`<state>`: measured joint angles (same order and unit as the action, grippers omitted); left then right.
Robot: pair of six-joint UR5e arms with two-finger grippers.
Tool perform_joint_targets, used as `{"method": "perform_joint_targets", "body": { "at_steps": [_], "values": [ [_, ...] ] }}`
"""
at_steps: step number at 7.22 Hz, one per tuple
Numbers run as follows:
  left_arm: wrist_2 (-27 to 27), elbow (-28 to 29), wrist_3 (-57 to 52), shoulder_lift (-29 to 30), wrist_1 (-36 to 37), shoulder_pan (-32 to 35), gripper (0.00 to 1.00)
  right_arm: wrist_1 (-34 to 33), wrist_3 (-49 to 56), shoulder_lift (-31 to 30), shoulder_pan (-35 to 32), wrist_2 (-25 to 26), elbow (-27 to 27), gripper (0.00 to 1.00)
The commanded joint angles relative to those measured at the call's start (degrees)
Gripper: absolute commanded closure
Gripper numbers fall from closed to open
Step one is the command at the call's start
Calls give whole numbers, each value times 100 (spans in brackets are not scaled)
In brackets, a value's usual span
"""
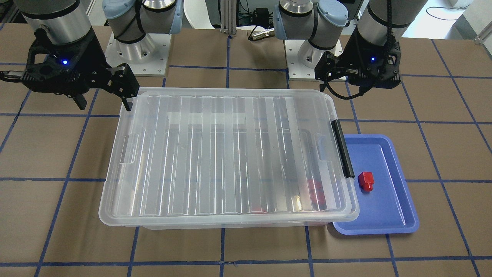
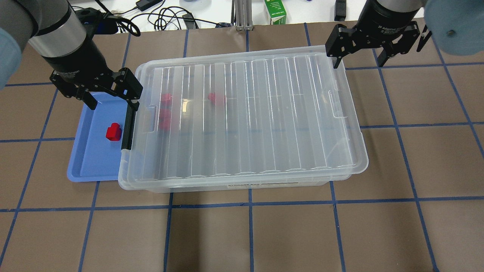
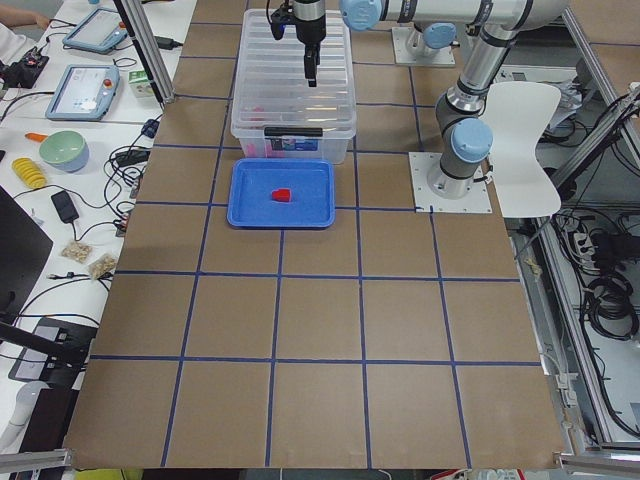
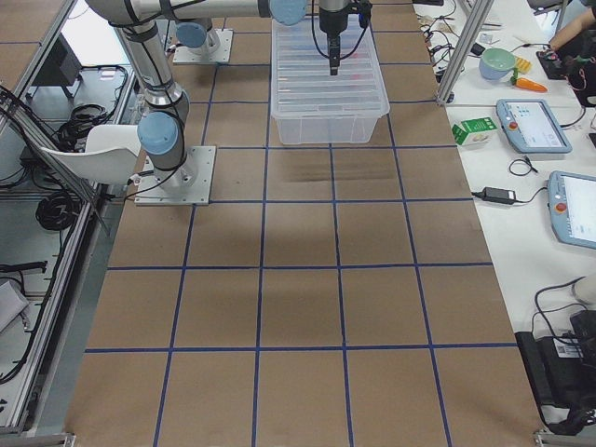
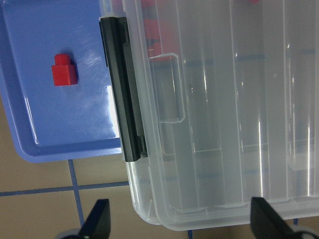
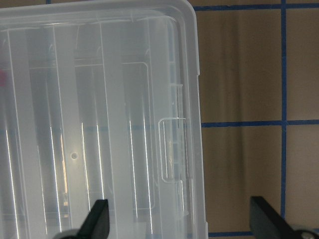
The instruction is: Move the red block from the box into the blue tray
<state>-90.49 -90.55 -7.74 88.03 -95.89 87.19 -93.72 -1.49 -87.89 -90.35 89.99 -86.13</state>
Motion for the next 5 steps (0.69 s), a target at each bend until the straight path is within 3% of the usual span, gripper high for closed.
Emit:
{"method": "perform_joint_targets", "body": {
  "at_steps": [1, 5],
  "values": [
    [-4, 2, 0, -5, 9, 0, 0, -15, 0, 0, 0, 1, 0, 0],
    [14, -59, 9, -5, 26, 0, 0, -42, -18, 0, 0, -17, -9, 0]
  ]
}}
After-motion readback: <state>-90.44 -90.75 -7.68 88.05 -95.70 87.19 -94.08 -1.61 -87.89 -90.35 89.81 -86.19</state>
